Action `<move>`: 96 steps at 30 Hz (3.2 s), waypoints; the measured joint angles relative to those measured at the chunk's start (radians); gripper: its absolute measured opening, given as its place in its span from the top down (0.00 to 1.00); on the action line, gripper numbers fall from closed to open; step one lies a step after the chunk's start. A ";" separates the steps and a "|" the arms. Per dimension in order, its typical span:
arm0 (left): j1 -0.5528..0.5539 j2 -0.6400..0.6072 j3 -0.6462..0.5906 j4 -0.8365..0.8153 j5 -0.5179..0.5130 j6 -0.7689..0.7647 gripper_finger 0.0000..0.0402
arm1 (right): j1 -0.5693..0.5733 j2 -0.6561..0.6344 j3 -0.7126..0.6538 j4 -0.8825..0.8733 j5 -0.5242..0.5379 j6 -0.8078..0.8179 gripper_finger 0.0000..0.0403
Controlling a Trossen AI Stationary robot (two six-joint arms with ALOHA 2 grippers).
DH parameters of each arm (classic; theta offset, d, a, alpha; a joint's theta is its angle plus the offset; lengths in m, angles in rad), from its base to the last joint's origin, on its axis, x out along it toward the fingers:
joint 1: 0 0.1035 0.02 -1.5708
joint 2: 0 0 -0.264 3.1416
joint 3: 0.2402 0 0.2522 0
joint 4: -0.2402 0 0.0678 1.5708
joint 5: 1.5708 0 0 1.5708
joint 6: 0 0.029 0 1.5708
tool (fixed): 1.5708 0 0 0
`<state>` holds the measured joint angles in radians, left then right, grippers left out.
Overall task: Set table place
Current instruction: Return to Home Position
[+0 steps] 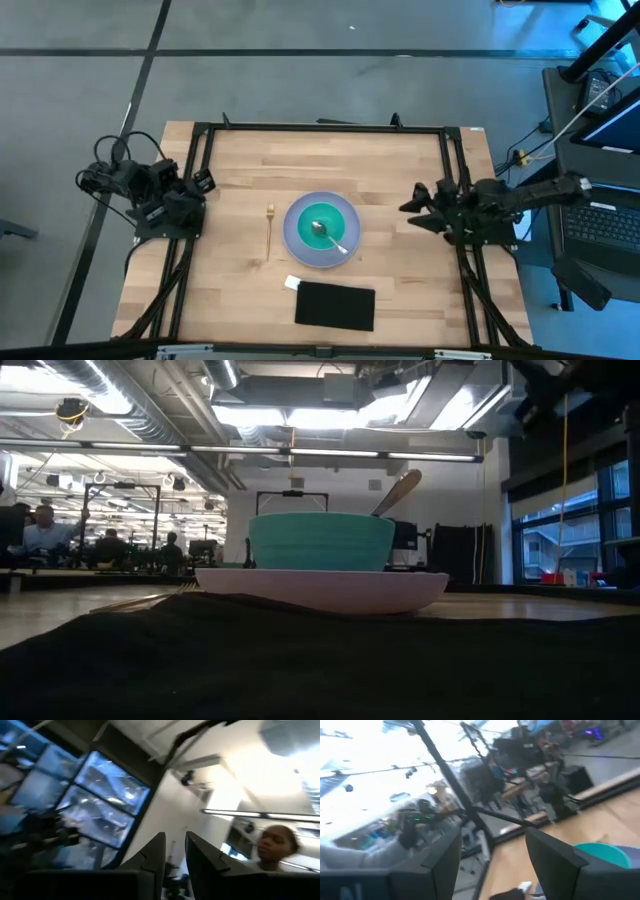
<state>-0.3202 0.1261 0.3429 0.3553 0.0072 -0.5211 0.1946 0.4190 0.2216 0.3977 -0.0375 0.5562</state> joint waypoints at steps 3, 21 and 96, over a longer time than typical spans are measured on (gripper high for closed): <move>0.006 -0.024 0.000 0.037 0.048 0.016 0.82 | -0.029 -0.113 -0.062 0.008 -0.048 0.048 0.45; 0.006 -0.035 -0.313 0.332 0.084 -0.065 0.78 | -0.029 -0.286 -0.215 0.043 -0.036 0.049 0.45; 0.025 -0.032 -0.335 -0.299 -0.327 0.662 0.88 | -0.029 -0.284 -0.215 -0.351 -0.034 0.177 0.45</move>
<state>-0.2955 0.0937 0.0078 0.0563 -0.3202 0.1413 0.1658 0.1349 0.0071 0.0463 -0.0711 0.7329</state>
